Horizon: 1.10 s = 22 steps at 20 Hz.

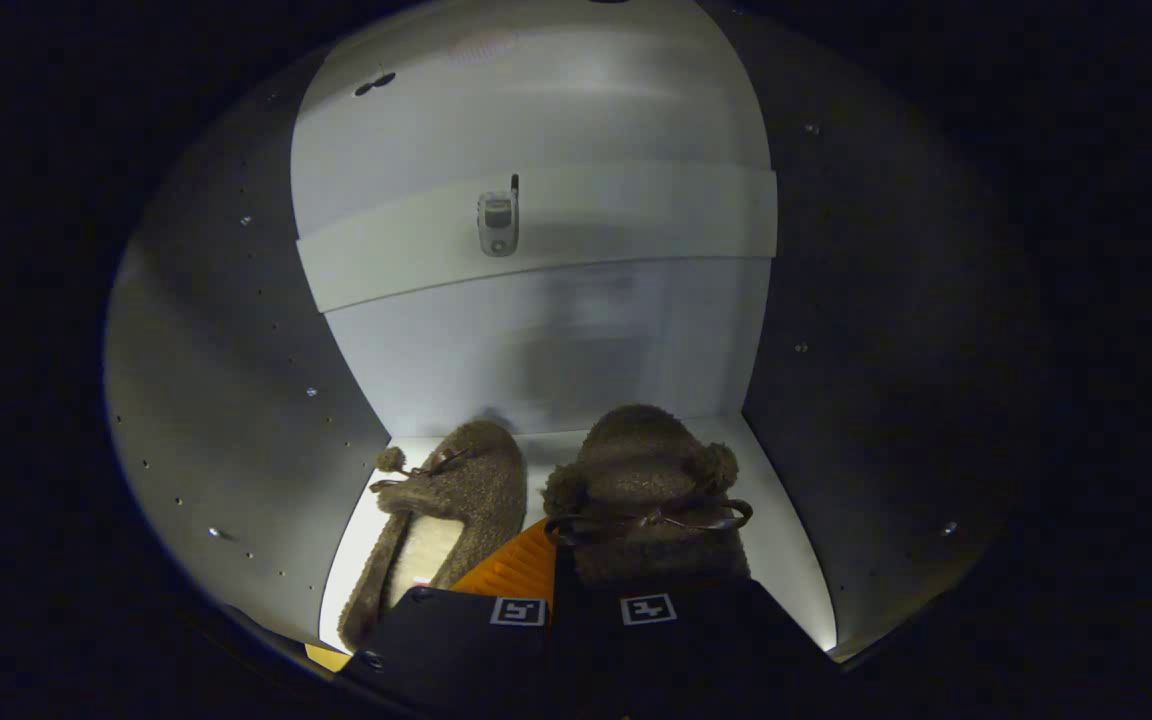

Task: Open the shoe cabinet door, grab the shoes and put them into the shoe cabinet, then close the shoe cabinet door.

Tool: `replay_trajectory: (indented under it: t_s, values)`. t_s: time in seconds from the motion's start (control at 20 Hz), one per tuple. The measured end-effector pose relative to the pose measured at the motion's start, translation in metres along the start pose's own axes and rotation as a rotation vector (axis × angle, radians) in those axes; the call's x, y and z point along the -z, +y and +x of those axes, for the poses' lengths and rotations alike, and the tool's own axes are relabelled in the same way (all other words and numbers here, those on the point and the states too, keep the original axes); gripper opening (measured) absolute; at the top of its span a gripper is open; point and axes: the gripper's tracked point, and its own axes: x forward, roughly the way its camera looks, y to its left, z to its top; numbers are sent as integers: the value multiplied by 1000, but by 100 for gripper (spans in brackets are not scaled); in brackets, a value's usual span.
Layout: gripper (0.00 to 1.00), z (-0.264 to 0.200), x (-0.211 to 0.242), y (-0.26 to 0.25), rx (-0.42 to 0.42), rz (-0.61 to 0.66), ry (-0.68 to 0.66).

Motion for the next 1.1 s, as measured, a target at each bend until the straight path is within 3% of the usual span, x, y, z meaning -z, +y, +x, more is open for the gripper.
replay_trajectory:
  t_s: [0.3,0.45,0.7,0.95,1.1]
  values:
    - [13,22,9,-3,38,-35,16]
    - [19,21,13,-4,52,-18,35]
    - [63,-5,12,3,37,-37,35]
    - [96,-43,6,4,19,-39,-23]
    - [97,-77,-9,6,2,-7,-124]
